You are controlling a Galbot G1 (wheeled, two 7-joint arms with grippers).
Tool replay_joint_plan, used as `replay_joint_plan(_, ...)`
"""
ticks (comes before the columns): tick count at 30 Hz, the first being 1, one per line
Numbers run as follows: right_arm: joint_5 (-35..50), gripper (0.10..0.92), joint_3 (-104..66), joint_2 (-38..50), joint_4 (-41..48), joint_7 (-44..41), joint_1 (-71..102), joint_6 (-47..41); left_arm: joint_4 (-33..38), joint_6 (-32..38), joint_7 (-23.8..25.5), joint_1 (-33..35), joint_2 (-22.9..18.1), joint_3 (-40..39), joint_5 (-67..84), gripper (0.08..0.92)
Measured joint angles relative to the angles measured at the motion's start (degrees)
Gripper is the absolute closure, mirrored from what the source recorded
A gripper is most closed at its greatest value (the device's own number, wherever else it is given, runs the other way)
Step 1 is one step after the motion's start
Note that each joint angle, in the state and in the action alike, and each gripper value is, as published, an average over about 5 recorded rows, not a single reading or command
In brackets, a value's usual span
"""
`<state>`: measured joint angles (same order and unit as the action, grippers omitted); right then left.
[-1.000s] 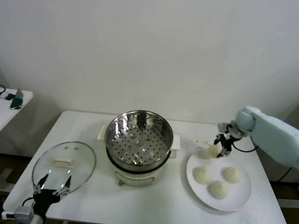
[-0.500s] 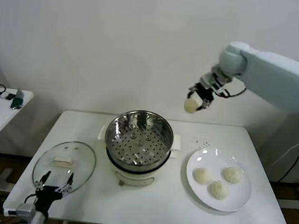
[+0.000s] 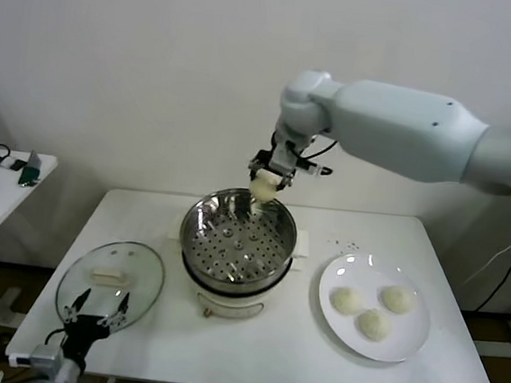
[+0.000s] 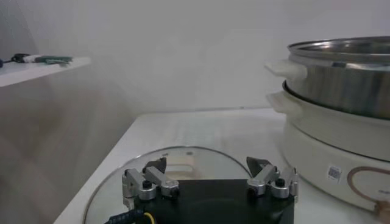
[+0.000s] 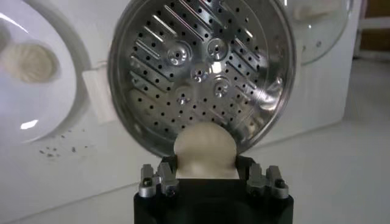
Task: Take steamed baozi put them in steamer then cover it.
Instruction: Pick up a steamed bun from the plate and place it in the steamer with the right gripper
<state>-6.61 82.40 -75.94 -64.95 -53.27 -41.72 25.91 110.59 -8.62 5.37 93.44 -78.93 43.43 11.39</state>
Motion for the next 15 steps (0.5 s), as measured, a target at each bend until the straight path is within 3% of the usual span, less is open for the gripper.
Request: replay_joint_plan(15, -5.4, 0.389, -0.7, -4.8, 7.0, 2.9, 8.3, 2.3, -0.5, 0.4, -0.1, 0.6, 0.4, -0.4, 0.2, 0.177)
